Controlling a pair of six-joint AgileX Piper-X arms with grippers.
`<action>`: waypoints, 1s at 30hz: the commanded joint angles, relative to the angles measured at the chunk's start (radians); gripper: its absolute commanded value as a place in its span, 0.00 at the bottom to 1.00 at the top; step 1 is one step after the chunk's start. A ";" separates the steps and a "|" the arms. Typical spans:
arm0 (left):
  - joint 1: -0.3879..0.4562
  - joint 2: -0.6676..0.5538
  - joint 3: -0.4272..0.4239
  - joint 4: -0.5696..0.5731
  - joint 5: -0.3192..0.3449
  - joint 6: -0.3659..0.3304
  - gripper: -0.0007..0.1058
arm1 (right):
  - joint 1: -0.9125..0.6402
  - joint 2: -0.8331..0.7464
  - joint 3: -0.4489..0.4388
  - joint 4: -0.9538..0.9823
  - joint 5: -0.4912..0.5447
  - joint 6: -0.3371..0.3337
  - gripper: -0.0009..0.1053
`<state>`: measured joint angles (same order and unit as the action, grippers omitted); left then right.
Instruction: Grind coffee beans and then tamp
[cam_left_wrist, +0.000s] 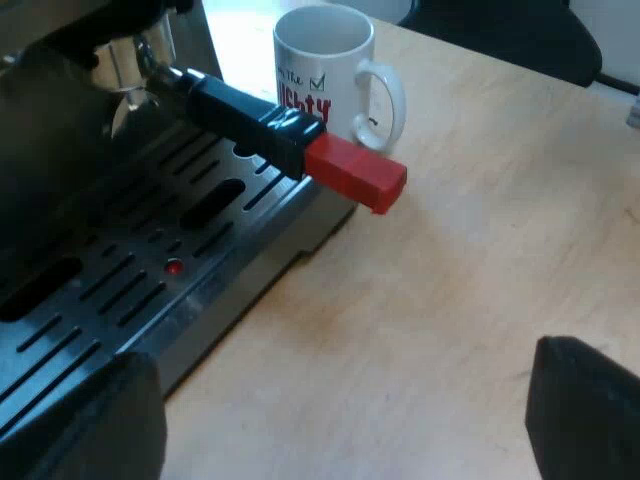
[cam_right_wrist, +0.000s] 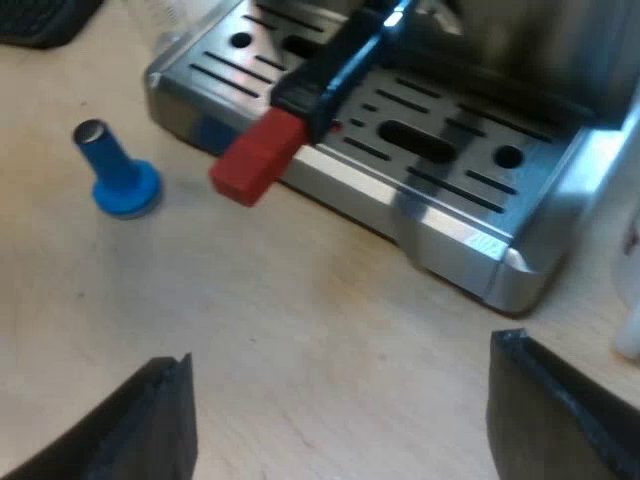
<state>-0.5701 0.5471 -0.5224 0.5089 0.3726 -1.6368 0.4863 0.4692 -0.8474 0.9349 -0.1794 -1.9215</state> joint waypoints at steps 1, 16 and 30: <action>-0.006 -0.002 0.044 -0.090 0.006 0.003 0.75 | 0.067 0.018 -0.013 -0.024 0.045 0.015 0.59; -0.006 -0.004 0.204 -0.319 0.014 0.003 0.75 | 0.373 0.142 0.023 -0.101 0.156 0.089 0.59; -0.006 -0.004 0.203 -0.352 0.014 0.003 0.75 | 0.618 0.279 0.071 -0.256 0.260 0.202 0.59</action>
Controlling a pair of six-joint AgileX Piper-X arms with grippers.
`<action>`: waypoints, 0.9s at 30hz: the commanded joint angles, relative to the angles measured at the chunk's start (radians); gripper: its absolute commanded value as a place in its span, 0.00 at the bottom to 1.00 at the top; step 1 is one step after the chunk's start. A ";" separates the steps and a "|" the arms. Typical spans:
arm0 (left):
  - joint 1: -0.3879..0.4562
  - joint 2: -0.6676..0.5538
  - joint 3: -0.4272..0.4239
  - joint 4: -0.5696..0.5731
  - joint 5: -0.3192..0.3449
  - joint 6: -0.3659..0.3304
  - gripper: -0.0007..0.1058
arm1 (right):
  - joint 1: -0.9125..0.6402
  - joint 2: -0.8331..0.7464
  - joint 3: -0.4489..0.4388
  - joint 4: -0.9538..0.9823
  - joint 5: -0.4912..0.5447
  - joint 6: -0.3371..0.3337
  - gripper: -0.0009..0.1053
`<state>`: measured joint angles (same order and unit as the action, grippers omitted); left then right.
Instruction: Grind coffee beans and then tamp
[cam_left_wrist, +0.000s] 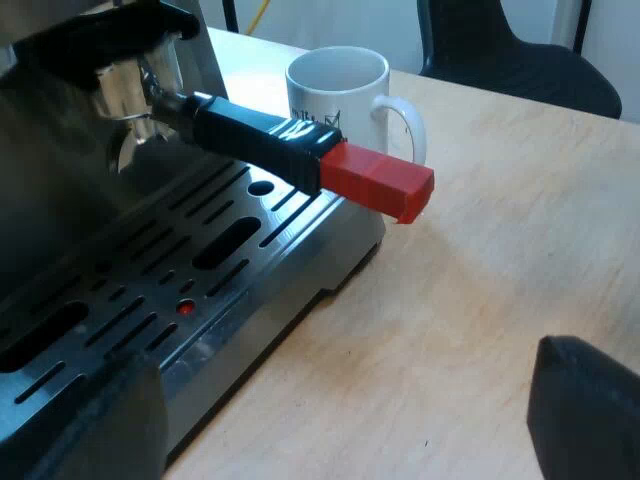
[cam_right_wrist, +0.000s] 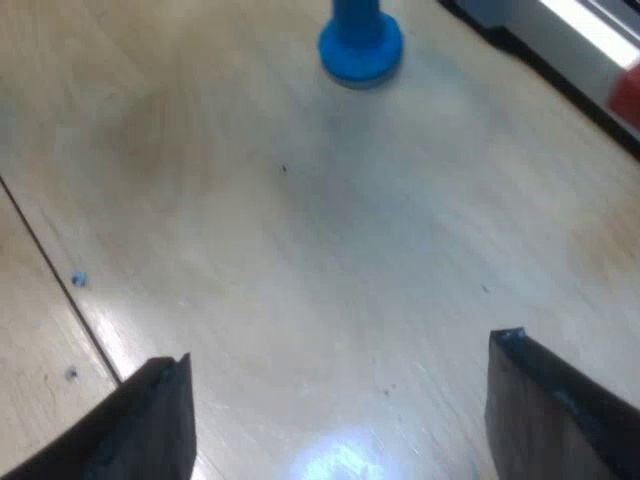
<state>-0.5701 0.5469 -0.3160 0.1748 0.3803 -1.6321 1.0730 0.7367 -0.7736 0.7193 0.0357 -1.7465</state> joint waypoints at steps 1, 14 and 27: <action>-0.006 -0.003 -0.003 -0.018 0.007 -0.002 0.75 | 0.041 0.014 -0.003 -0.049 0.064 0.033 0.59; -0.006 -0.003 -0.003 -0.023 0.007 -0.002 0.75 | 0.185 0.127 -0.003 -0.122 0.204 0.209 0.59; -0.006 -0.003 -0.003 -0.023 0.007 -0.002 0.75 | 0.222 0.251 -0.003 -0.259 0.488 0.398 0.59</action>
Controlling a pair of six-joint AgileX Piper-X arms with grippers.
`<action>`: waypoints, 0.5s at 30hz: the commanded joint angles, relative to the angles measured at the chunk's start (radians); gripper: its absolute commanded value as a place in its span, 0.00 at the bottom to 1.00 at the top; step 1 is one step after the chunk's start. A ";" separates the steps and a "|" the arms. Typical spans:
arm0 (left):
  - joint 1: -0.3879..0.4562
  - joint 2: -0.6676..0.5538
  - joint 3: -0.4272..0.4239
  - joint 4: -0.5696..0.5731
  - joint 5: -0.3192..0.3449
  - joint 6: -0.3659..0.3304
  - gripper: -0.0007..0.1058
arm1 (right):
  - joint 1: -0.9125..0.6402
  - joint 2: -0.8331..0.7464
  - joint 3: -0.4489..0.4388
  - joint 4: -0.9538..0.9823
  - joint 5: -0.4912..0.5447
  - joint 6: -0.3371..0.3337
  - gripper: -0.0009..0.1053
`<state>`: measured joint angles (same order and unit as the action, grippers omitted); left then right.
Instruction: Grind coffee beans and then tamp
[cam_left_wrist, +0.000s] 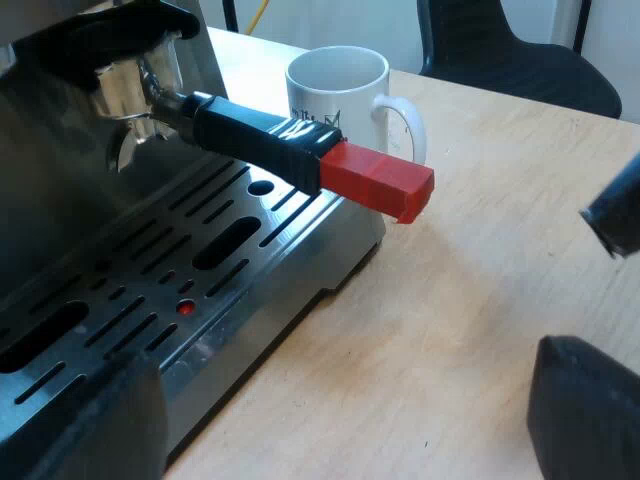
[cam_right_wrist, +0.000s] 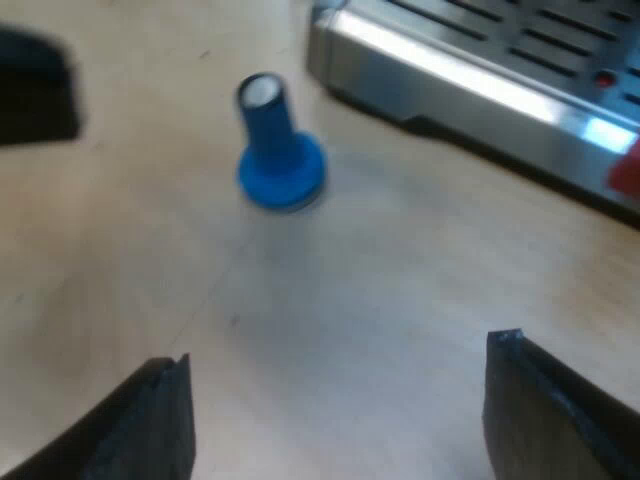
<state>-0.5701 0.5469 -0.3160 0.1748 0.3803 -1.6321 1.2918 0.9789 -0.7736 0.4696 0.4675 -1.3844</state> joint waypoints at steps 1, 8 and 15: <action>-0.006 -0.003 -0.003 -0.023 0.007 -0.002 0.75 | 0.003 0.015 -0.003 -0.009 0.081 0.048 0.59; -0.006 -0.003 -0.003 -0.023 0.007 -0.002 0.75 | 0.003 0.029 -0.003 -0.009 0.167 0.083 0.58; -0.006 -0.003 -0.003 -0.023 0.007 -0.002 0.75 | 0.003 0.029 -0.003 -0.009 0.187 0.083 0.28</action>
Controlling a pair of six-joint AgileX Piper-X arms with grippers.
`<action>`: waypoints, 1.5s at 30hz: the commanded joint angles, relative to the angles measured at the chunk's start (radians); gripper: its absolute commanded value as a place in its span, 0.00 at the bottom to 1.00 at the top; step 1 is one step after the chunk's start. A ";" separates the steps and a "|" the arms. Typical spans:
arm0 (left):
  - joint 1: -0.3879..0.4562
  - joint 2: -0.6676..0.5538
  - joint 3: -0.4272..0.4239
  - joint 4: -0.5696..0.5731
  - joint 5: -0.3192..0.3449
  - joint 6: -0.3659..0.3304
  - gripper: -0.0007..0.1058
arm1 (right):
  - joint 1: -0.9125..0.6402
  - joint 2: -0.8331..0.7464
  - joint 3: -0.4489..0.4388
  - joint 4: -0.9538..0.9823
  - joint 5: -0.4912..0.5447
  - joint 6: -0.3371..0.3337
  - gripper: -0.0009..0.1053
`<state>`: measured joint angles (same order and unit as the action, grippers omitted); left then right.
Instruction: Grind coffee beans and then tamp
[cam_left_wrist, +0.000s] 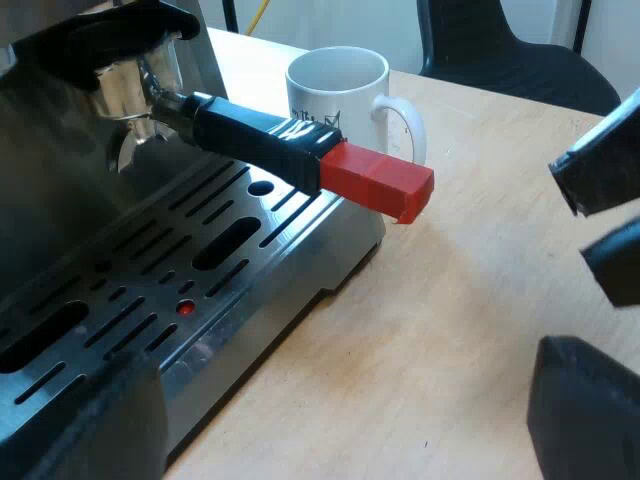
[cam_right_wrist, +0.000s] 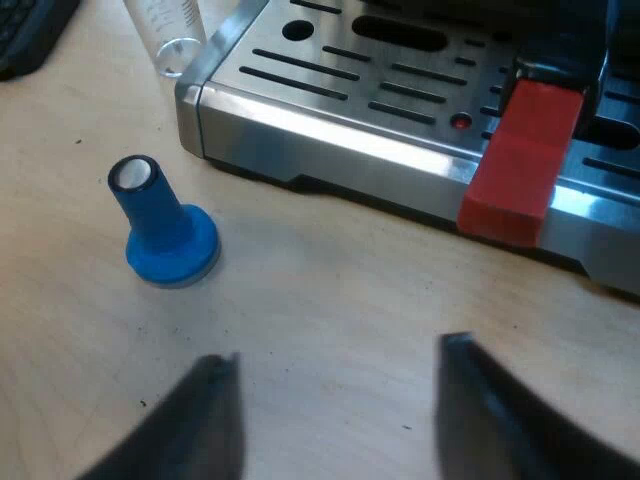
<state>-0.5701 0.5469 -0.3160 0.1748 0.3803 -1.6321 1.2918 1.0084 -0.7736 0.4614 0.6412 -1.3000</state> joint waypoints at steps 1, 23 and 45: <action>-0.006 -0.003 -0.003 -0.023 0.007 -0.002 0.75 | 0.003 0.000 -0.003 -0.001 0.013 -0.001 0.22; -0.006 -0.003 -0.003 -0.023 0.074 -0.002 0.75 | 0.003 0.000 -0.003 -0.013 0.149 -0.001 0.09; -0.006 -0.003 -0.003 -0.023 0.074 -0.002 0.75 | 0.003 0.000 0.018 -0.016 0.223 0.049 0.09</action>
<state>-0.5701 0.5469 -0.3160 0.1697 0.4401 -1.6321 1.2918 1.0084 -0.7641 0.4481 0.8429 -1.2488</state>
